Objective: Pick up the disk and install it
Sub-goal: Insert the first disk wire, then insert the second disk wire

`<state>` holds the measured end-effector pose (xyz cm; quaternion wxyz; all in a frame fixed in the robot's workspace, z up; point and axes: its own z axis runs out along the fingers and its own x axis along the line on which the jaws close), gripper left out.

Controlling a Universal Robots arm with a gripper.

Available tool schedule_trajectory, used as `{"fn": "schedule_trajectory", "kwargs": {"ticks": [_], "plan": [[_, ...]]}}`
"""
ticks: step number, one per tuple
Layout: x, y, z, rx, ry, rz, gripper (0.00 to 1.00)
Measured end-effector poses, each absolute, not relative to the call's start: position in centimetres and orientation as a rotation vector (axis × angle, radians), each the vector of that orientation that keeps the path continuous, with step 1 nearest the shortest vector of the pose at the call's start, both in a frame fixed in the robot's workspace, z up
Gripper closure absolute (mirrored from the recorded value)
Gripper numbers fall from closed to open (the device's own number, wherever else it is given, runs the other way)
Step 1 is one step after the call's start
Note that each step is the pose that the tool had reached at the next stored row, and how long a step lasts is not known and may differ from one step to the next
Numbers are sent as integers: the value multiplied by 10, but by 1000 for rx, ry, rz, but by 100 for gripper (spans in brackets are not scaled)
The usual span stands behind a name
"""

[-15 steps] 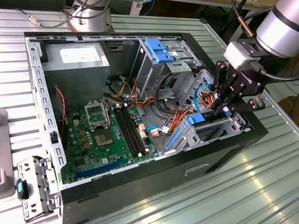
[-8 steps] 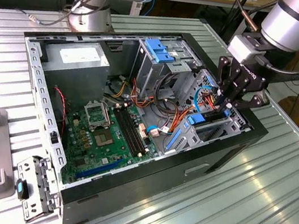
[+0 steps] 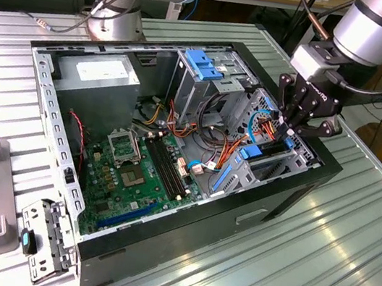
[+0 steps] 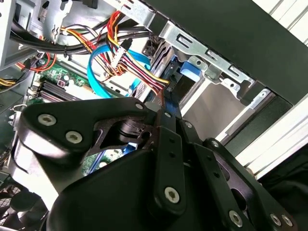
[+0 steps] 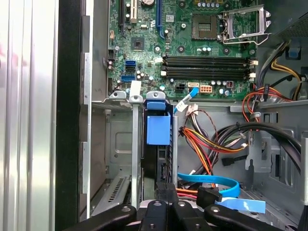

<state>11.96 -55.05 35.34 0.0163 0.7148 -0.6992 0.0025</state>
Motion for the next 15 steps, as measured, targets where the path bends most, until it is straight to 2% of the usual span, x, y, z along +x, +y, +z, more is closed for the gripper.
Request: {"fn": "schedule_trajectory", "kwargs": {"ticks": [15], "plan": [[117, -551, 353, 2222, -2174, 8, 89]]}}
